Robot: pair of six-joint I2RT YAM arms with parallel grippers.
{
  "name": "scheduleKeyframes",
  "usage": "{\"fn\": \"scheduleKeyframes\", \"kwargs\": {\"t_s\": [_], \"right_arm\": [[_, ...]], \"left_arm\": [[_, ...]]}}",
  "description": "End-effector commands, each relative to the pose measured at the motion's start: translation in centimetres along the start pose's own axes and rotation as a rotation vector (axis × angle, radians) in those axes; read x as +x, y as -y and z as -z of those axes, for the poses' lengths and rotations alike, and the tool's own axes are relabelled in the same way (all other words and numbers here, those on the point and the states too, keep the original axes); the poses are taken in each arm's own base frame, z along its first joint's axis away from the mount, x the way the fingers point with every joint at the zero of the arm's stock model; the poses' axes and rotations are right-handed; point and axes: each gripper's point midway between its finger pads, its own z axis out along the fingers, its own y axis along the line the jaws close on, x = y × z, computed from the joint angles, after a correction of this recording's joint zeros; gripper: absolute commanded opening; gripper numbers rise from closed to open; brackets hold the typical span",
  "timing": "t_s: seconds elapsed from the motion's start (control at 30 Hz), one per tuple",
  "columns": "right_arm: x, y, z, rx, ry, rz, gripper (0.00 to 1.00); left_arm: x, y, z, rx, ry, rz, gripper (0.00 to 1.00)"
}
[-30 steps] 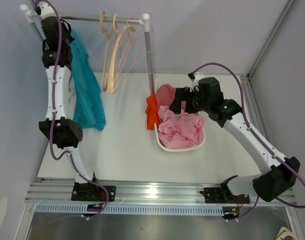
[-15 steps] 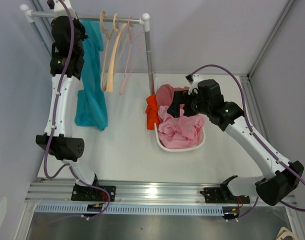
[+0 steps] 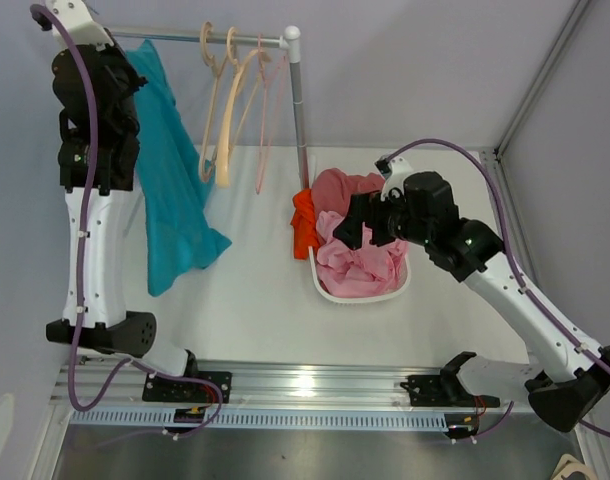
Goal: Remove the t-shirt from the hanger
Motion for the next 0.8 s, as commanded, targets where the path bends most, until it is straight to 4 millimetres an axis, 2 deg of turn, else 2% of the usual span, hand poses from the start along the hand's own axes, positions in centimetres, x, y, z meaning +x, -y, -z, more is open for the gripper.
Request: {"fn": "scheduleKeyframes", "kwargs": {"t_s": [0.0, 0.03, 0.07, 0.1, 0.13, 0.17, 0.2, 0.23, 0.27, 0.3, 0.33, 0.37, 0.4, 0.47, 0.5, 0.57, 0.6, 0.77], "right_arm": [[-0.8, -3.2, 0.9, -0.115, 0.037, 0.076, 0.98], [-0.8, -4.4, 1.1, -0.154, 0.042, 0.105, 0.97], [-0.5, -7.1, 1.4, -0.243, 0.053, 0.172, 0.99], [-0.2, -8.5, 1.7, -0.289, 0.055, 0.204, 0.99], [0.3, -11.0, 2.2, -0.364, 0.059, 0.244, 0.99], [0.9, -12.5, 2.5, -0.424, 0.054, 0.281, 1.0], [1.2, -13.7, 2.7, -0.463, 0.055, 0.297, 1.0], [1.6, -14.8, 2.7, -0.491, 0.056, 0.306, 0.99], [2.2, -16.6, 2.6, -0.539, 0.053, 0.319, 1.0], [2.5, -17.6, 2.6, -0.562, 0.051, 0.324, 0.99], [2.4, -18.6, 2.5, -0.581, 0.065, 0.331, 1.0], [3.3, -20.0, 2.2, -0.602, 0.051, 0.346, 0.99], [3.5, -20.8, 2.0, -0.615, 0.054, 0.354, 1.0], [3.8, -22.6, 1.7, -0.643, 0.068, 0.36, 0.99], [5.0, -23.9, 1.1, -0.661, 0.047, 0.369, 1.0], [5.6, -25.5, 0.3, -0.673, 0.064, 0.37, 1.0], [7.2, -26.5, -0.5, -0.679, 0.042, 0.38, 0.99], [7.9, -29.2, -2.7, -0.7, 0.09, 0.378, 1.0]], "left_arm": [[2.2, -0.3, 2.3, -0.058, -0.095, 0.023, 0.01], [1.3, -1.5, 3.8, -0.117, -0.081, 0.035, 0.01], [2.8, -0.8, 4.7, -0.118, -0.117, 0.017, 0.01], [4.2, -1.1, 5.3, -0.139, -0.146, -0.007, 0.01], [4.5, -1.6, 6.9, -0.168, -0.15, -0.01, 0.01], [4.6, -1.9, 7.5, -0.176, -0.149, -0.004, 0.01], [6.8, -2.1, 7.9, -0.191, -0.187, -0.008, 0.01], [6.9, -2.3, 8.5, -0.195, -0.19, 0.008, 0.01], [6.3, -2.7, 9.7, -0.195, -0.179, 0.038, 0.01], [7.5, -2.9, 10.2, -0.206, -0.209, 0.042, 0.01], [7.7, -3.0, 10.7, -0.208, -0.213, 0.046, 0.01], [7.2, -3.4, 11.6, -0.225, -0.198, 0.05, 0.01], [7.8, -3.5, 11.8, -0.241, -0.206, 0.031, 0.01], [7.5, -3.7, 12.5, -0.263, -0.195, 0.024, 0.01], [7.5, -3.8, 12.8, -0.267, -0.195, 0.031, 0.01], [7.3, -3.9, 13.3, -0.275, -0.192, 0.032, 0.01], [7.0, -3.9, 13.4, -0.278, -0.187, 0.04, 0.01], [6.7, -3.5, 13.8, -0.288, -0.18, 0.007, 0.01]]}}
